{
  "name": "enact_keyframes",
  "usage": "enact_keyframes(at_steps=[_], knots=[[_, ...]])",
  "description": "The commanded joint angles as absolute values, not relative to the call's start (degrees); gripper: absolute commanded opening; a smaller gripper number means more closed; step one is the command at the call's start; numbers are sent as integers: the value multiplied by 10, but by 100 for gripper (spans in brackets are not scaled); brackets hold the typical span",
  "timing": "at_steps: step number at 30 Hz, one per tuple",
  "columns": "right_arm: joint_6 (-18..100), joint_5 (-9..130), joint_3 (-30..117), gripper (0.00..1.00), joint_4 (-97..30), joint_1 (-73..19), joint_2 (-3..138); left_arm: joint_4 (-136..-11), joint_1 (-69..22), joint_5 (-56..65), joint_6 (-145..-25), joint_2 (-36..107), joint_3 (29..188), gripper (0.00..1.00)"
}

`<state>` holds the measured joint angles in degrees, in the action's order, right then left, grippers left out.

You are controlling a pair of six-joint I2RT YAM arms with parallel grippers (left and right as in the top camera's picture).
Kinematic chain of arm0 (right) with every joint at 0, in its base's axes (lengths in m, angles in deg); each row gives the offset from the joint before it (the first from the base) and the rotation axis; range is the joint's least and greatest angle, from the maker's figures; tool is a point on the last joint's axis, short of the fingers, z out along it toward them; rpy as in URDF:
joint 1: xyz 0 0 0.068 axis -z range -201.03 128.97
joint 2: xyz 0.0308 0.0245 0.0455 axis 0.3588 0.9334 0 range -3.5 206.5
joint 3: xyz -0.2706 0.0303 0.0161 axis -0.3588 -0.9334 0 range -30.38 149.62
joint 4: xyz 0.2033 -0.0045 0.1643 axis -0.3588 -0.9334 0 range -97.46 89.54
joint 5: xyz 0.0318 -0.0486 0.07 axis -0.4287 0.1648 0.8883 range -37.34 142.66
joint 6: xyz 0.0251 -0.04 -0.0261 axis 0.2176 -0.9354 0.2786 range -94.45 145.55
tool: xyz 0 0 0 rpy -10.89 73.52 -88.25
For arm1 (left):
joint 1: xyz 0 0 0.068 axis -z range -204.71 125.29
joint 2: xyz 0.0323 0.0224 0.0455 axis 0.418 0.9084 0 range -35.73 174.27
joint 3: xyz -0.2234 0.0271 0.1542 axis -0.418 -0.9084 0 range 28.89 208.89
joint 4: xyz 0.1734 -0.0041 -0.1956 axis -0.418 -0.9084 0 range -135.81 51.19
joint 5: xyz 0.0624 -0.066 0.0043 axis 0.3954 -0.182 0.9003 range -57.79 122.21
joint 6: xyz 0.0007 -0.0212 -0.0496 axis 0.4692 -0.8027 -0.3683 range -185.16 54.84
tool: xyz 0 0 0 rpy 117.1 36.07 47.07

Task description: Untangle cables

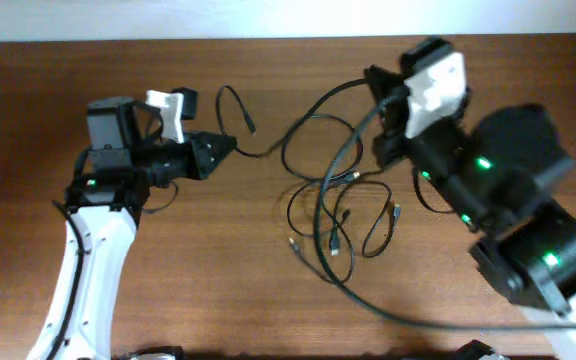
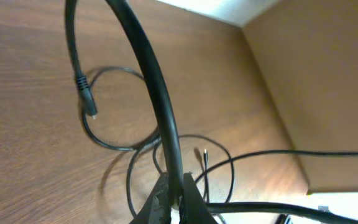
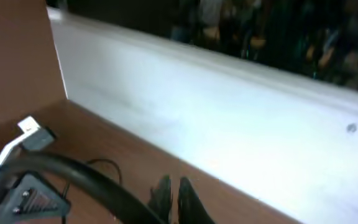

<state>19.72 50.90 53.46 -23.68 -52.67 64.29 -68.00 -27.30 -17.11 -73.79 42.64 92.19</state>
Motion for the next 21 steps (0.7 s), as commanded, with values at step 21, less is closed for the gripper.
enact_keyframes(at_steps=[21], knots=[[267,659,548,4,-255,-604,750,-780,-259,99,-521,497,918,0]])
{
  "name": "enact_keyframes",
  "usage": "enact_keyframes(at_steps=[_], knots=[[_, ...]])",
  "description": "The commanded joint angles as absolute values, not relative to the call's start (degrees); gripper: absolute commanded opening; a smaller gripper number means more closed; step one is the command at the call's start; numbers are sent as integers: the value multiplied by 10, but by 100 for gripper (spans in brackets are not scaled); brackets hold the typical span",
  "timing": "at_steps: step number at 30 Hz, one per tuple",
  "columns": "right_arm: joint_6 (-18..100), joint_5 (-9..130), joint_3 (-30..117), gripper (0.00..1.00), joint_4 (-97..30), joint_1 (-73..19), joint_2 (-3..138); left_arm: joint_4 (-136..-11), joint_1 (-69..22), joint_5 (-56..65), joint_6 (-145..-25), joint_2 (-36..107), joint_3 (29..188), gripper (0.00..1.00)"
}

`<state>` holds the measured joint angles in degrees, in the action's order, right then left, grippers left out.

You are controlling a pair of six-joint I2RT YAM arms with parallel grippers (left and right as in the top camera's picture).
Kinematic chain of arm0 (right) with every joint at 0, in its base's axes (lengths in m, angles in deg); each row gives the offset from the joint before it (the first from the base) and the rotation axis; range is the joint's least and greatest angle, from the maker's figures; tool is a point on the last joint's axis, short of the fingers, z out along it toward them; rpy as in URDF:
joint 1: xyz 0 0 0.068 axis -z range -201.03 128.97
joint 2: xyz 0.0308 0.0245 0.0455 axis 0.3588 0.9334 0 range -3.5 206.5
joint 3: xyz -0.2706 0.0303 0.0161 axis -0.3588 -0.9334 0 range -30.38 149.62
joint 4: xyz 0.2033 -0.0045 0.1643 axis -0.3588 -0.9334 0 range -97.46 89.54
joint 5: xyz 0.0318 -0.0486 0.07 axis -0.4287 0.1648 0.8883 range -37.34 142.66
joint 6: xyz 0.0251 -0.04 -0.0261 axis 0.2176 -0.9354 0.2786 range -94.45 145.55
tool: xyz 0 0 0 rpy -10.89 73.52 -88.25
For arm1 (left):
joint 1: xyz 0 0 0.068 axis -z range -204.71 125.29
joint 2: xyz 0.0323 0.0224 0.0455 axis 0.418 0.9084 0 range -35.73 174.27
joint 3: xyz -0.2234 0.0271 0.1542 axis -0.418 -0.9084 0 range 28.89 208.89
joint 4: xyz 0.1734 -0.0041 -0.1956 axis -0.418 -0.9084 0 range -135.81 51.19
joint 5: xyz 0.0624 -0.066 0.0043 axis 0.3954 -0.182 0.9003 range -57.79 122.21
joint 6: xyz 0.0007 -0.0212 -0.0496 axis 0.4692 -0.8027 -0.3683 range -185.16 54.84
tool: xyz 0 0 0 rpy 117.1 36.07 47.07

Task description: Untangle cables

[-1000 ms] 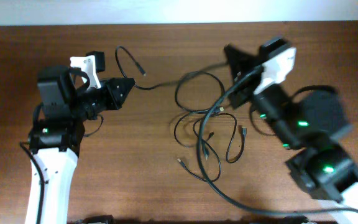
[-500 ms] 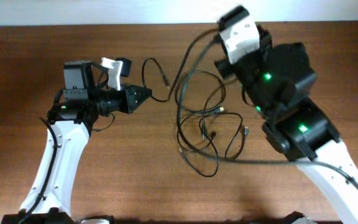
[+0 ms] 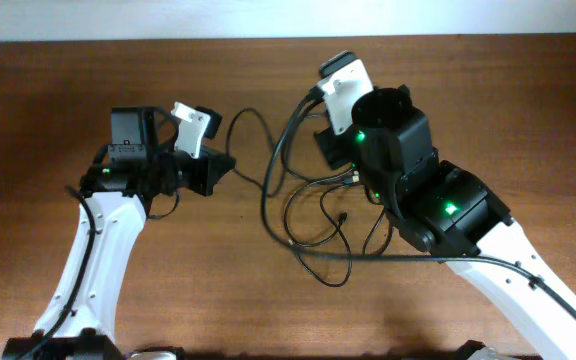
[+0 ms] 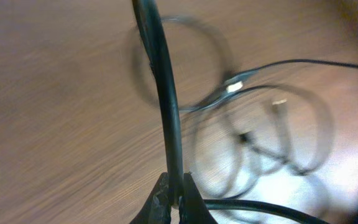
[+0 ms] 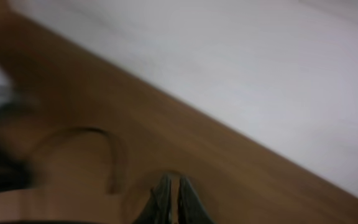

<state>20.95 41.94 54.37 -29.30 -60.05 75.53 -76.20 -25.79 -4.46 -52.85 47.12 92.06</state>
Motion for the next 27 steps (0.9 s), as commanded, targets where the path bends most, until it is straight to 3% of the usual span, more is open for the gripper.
enact_keyframes(at_steps=[1,3,4,5,9,12,14,16,18,20,21,23,27], knots=[[268,699,552,4,-226,-604,750,-784,-259,102,-532,507,918,11],[280,766,552,4,-182,-604,752,-783,-259,102,-562,532,918,51],[280,792,552,4,-182,-605,757,-783,-259,102,-570,544,918,94],[283,810,551,4,-192,-608,765,-783,-259,102,-570,551,918,99],[292,831,551,4,-282,-643,814,-784,-265,181,-676,565,918,99],[282,810,571,4,-205,-640,813,-786,-301,229,-743,565,918,99],[122,697,617,4,-189,-632,814,-795,-336,225,-761,565,918,99],[25,490,626,4,-126,-630,821,-808,-362,222,-760,565,918,99],[-31,384,626,4,-16,-630,841,-811,-378,221,-761,565,918,99],[-25,409,627,4,140,-650,862,-811,-401,222,-765,565,918,99],[8,439,629,4,153,-667,867,-811,-411,222,-768,565,918,99],[50,483,632,4,102,-717,875,-811,-438,222,-787,565,918,99],[98,484,632,4,-152,-769,920,-812,-514,222,-789,565,918,99]])
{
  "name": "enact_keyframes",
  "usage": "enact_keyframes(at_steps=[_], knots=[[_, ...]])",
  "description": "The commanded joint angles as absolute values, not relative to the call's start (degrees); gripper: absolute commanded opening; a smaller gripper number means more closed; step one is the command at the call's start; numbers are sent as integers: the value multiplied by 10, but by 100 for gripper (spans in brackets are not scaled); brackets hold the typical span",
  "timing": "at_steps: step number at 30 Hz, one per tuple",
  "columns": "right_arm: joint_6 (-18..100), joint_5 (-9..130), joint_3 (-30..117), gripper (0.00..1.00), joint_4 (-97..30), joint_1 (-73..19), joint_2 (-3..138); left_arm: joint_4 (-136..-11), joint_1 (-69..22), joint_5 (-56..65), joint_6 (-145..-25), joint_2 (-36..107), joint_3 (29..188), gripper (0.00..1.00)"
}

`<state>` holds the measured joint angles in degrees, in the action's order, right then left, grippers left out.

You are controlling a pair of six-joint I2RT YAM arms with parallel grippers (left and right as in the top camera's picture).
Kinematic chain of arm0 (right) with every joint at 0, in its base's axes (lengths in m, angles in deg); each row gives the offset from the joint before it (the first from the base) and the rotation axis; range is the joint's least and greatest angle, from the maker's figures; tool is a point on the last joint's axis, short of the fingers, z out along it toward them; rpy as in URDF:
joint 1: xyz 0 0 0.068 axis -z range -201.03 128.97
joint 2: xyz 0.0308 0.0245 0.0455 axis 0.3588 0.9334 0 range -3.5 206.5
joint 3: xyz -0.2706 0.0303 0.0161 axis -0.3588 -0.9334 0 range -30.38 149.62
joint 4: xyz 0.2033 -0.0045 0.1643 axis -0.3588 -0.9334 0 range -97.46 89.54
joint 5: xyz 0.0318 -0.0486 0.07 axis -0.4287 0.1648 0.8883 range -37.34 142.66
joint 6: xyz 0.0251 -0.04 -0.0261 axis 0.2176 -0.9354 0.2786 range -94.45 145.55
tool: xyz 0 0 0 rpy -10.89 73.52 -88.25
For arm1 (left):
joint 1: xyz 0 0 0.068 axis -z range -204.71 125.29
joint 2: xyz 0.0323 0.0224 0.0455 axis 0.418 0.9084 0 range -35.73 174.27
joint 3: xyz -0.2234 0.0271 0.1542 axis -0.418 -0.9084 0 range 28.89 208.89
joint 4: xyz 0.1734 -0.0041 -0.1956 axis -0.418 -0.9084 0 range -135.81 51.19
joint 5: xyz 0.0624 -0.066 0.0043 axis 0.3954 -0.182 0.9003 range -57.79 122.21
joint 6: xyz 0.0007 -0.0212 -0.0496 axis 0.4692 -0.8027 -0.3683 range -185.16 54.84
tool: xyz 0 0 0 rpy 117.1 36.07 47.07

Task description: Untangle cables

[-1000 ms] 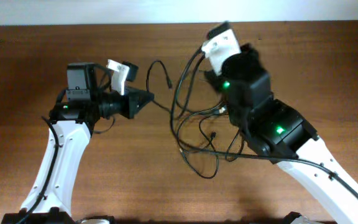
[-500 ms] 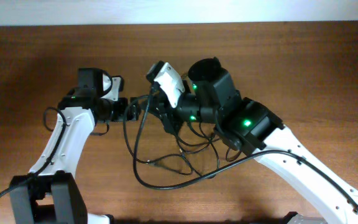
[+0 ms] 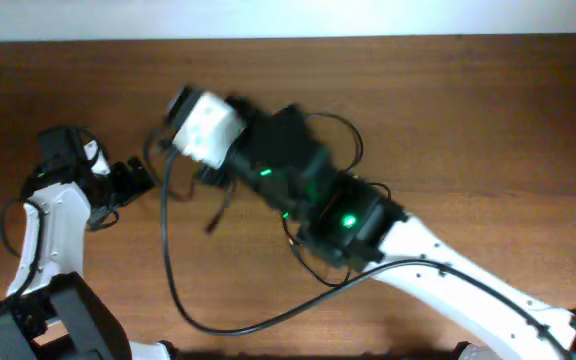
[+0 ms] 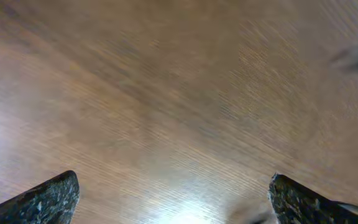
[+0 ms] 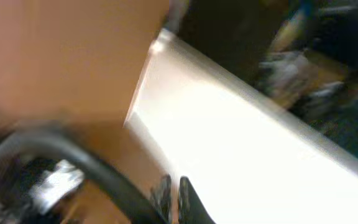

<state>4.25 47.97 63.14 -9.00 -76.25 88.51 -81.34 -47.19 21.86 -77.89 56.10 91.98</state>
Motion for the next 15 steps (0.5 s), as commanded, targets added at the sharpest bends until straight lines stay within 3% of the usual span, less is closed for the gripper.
enact_keyframes(at_steps=[1,8,12,15], knots=[[120,484,632,4,-189,-768,938,-812,-534,221,-789,565,918,99],[294,592,632,4,-270,-749,1075,-835,-593,120,-789,565,918,99],[305,685,632,4,-253,-749,1163,-837,-593,99,-789,565,918,99],[312,683,632,12,-213,-718,1188,-844,-593,99,-789,565,918,99]])
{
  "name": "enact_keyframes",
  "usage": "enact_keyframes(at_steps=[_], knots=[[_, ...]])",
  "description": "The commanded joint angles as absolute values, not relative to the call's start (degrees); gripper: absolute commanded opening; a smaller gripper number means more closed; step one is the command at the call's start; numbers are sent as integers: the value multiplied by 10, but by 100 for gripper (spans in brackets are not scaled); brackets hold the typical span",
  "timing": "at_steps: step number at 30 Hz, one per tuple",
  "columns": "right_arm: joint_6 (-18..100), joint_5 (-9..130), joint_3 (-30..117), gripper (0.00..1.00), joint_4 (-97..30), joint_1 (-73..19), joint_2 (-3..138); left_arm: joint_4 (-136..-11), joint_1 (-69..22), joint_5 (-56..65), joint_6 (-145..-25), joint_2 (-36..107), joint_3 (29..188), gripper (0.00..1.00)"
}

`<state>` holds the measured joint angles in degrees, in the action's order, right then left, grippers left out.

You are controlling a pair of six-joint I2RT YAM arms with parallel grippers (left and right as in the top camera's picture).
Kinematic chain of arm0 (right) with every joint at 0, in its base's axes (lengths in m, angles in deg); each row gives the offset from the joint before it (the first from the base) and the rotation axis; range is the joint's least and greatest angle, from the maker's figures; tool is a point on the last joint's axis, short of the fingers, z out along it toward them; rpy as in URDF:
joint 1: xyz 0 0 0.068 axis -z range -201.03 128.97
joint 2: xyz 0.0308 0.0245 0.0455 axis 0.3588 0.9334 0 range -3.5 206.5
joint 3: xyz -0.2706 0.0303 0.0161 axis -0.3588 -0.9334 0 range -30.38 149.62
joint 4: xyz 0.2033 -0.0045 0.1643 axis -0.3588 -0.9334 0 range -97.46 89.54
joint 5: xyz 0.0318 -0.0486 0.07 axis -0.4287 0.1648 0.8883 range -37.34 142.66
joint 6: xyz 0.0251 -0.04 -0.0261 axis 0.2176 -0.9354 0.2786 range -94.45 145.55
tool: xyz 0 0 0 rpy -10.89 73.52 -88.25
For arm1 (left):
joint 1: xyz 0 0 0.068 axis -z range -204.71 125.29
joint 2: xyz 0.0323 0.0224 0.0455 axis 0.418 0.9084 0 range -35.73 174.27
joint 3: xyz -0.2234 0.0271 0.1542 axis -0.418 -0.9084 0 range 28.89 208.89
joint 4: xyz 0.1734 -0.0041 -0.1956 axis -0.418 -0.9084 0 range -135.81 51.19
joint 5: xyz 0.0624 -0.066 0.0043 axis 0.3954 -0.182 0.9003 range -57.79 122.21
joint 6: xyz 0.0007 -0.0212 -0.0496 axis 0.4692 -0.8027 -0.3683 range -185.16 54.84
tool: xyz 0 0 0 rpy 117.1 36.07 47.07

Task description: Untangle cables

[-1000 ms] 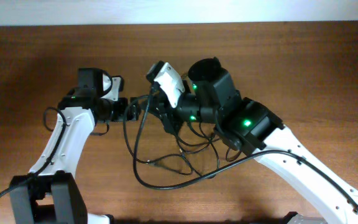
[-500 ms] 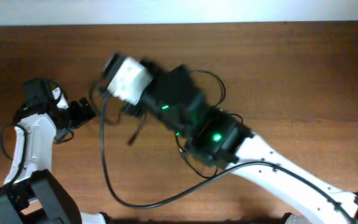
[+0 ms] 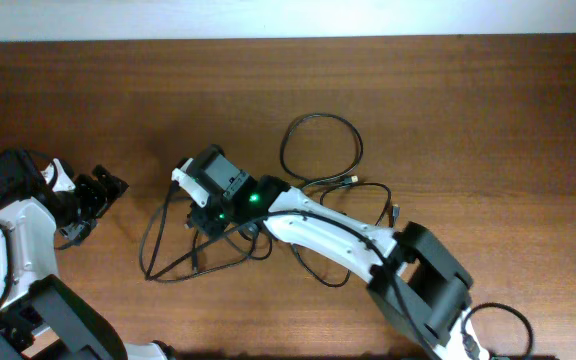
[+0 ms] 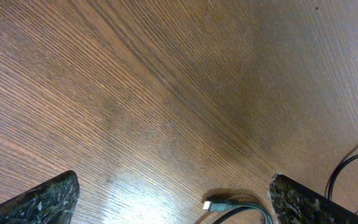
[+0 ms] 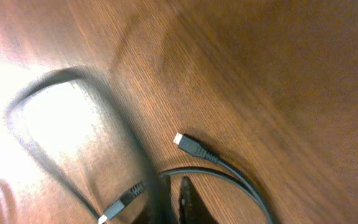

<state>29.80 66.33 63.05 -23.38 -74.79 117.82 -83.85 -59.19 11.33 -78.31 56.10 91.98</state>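
Note:
A thick black cable [image 3: 146,250] lies in a loop on the table, left of centre. My right gripper [image 3: 198,220] is low over its upper end. In the right wrist view the right gripper [image 5: 174,200] looks shut on the blurred thick cable [image 5: 124,127]. Two thin plugs, one [image 5: 190,144] ahead and another [image 5: 118,206] at the left, lie just in front of it. My left gripper [image 3: 106,188] stands at the far left, open and holding nothing. The left wrist view shows its fingers [image 4: 42,199] wide apart, with a cable plug [image 4: 215,204] on the wood between them.
Thin black cables [image 3: 320,117] lie in loops behind and right of my right arm, some still crossing near a small plug [image 3: 396,211]. The table's back edge meets a white wall [image 3: 268,15].
My right gripper was raised at the back left with the thick cable hanging from it. Now it is low on the table, and the cable lies looped there. The left arm sits a little further left, still open.
Both grippers were shut on the thick cable, left at the left, right at the back right. The right one then stood at the centre. After that the left gripper was open and off the cable, with the right one holding it further left, now low.

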Motion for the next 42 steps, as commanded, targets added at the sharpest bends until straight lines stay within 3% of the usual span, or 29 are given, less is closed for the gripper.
enact_keyframes(at_steps=[1,2,3,4,8,10,15,18,22,28,32,37,39,42], knots=[[333,684,644,28,-210,-696,1183,-849,-593,99,-789,565,918,99],[338,687,663,50,-220,-677,1181,-850,-593,98,-789,565,918,99],[338,688,710,80,-261,-649,1177,-850,-593,85,-789,565,918,99],[338,687,771,98,-324,-623,1176,-850,-593,57,-789,565,918,99],[307,762,1016,99,-603,-557,1174,-857,-593,-34,-789,565,918,99],[260,747,1100,98,-718,-538,1169,-864,-592,-106,-788,565,918,99],[249,641,1255,99,-917,-469,1116,-886,-527,-115,-743,554,922,99],[251,620,1263,99,-960,-427,1059,-882,-469,-88,-714,515,963,99],[251,620,1263,99,-978,-363,965,-886,-336,62,-694,436,1030,99],[251,610,1263,99,-978,-348,920,-909,-153,304,-482,497,1020,99],[251,610,1258,99,-978,-348,921,-908,-147,325,-474,591,1020,99],[251,610,1258,98,-978,-348,921,-917,-147,325,-372,698,1020,91],[251,610,1258,99,-978,-348,921,-917,-148,325,-299,720,1019,85],[251,610,1258,98,-978,-348,921,-916,-147,324,-251,744,1018,66]])
